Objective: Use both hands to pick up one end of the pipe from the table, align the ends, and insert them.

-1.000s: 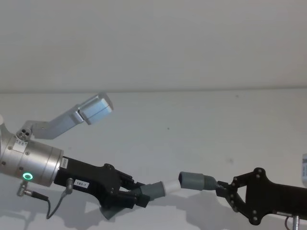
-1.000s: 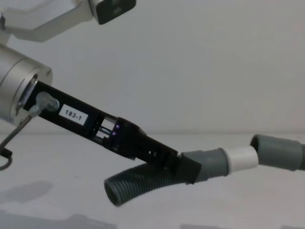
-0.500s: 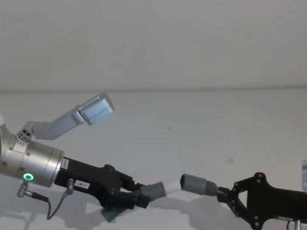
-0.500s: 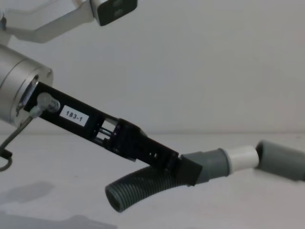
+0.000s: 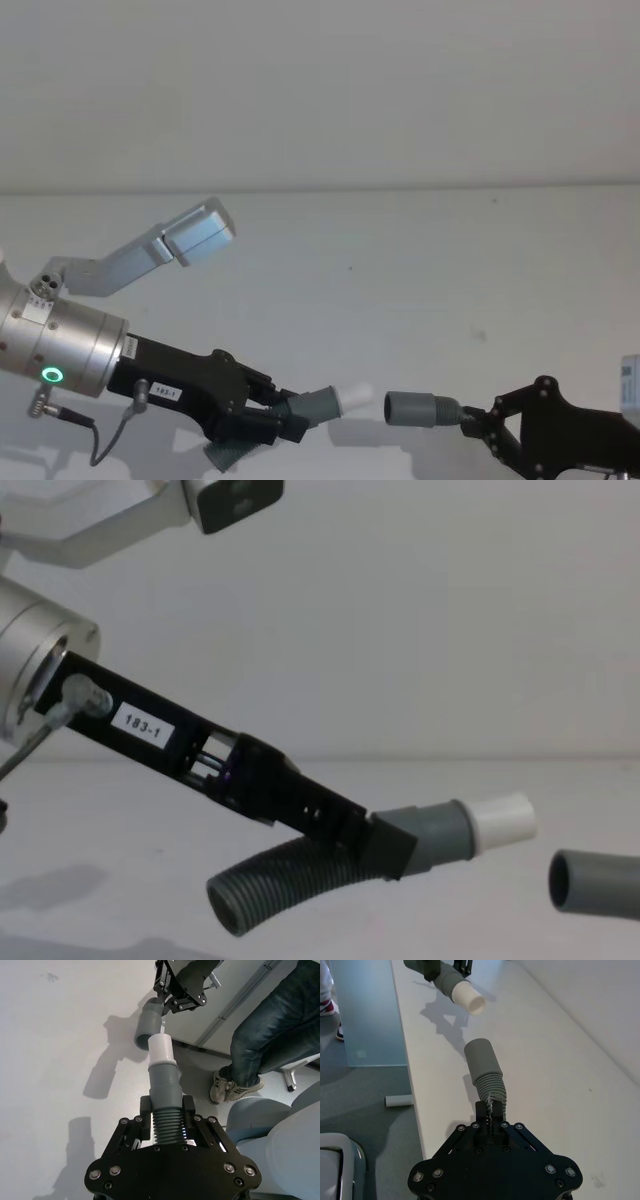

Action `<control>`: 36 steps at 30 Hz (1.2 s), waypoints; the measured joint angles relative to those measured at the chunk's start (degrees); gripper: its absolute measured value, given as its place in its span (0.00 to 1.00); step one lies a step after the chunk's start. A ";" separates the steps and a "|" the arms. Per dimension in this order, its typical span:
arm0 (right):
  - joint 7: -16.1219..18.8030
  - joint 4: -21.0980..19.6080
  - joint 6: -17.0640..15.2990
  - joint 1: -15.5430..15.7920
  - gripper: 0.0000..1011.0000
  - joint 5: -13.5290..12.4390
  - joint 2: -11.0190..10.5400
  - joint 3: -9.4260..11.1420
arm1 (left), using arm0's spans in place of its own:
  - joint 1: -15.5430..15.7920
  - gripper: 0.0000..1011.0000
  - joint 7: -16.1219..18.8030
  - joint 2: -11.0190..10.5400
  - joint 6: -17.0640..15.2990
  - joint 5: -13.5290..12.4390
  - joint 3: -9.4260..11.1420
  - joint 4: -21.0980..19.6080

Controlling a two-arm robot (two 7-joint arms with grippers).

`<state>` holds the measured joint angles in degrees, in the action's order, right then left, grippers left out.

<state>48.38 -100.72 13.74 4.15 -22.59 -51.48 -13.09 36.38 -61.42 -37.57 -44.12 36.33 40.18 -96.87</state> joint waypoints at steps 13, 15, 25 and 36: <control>-0.11 -0.15 1.25 0.37 0.04 -0.11 -1.07 -0.28 | 0.46 0.33 -0.11 -0.49 -0.65 0.38 1.10 -0.47; -0.05 -0.28 1.36 0.42 0.04 -0.32 -1.21 -0.27 | 0.55 0.33 -0.15 -0.49 -0.67 0.40 1.25 -0.46; 0.69 -1.36 2.06 0.60 0.04 -2.00 -2.27 -0.10 | 1.25 0.33 -0.31 -0.35 -0.69 0.51 2.07 0.11; 1.23 -2.02 2.61 0.51 0.04 -3.01 -2.96 -0.33 | 2.05 0.33 -0.47 -0.06 -0.32 0.69 2.97 1.08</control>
<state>49.61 -102.74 16.35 4.65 -25.60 -54.44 -13.42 38.43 -61.89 -37.62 -44.43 37.02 43.15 -95.78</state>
